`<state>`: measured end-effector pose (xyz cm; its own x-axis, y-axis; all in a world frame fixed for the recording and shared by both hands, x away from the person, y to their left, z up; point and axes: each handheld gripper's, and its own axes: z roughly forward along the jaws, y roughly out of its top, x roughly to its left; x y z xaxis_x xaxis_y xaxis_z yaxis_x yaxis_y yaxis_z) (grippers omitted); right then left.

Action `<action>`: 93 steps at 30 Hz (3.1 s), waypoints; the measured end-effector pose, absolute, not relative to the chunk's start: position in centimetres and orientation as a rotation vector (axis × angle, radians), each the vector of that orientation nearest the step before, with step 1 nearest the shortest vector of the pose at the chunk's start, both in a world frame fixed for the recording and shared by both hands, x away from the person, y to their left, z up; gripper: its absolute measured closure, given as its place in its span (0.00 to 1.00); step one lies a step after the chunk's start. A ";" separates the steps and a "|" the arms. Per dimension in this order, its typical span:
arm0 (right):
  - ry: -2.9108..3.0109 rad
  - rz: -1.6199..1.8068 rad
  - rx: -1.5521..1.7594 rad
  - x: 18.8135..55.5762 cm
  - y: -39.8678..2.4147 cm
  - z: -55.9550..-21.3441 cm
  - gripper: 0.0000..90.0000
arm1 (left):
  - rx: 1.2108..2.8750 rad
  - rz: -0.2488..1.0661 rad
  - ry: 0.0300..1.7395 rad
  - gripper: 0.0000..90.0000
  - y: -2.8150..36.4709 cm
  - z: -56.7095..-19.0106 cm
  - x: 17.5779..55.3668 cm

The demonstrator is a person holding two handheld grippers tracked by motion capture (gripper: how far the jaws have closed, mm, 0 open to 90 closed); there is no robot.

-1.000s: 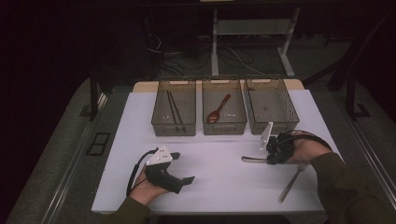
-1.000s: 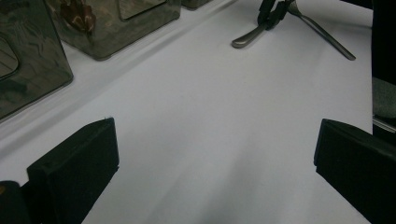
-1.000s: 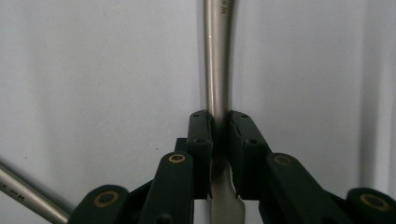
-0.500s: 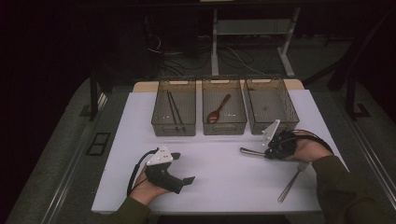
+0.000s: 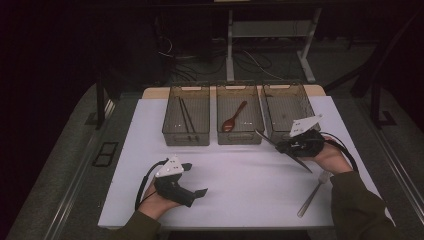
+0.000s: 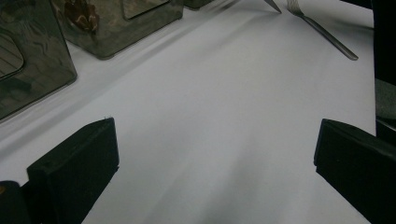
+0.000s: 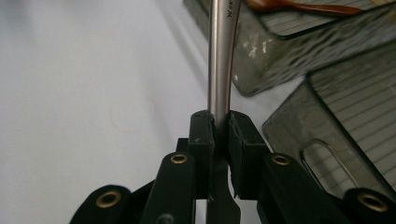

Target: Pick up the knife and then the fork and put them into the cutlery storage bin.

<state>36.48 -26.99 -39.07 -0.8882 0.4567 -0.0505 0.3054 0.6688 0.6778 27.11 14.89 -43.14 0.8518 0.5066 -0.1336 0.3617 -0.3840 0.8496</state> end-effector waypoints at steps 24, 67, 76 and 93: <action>2.290 1.363 1.025 36.3 -30.1 -35.6 0.89 | 2.031 0.162 0.608 0.00 15.2 -43.7 27.4; 1.993 1.140 1.226 46.6 -31.4 -32.7 0.89 | 2.017 0.145 0.579 0.00 15.6 -43.5 27.3; 2.053 1.065 1.265 46.6 -31.4 -35.5 0.89 | 2.013 0.146 0.579 0.00 15.5 -43.4 27.1; 2.185 0.897 1.332 47.6 -30.8 -38.2 0.88 | 2.013 0.144 0.581 0.00 15.5 -43.4 27.0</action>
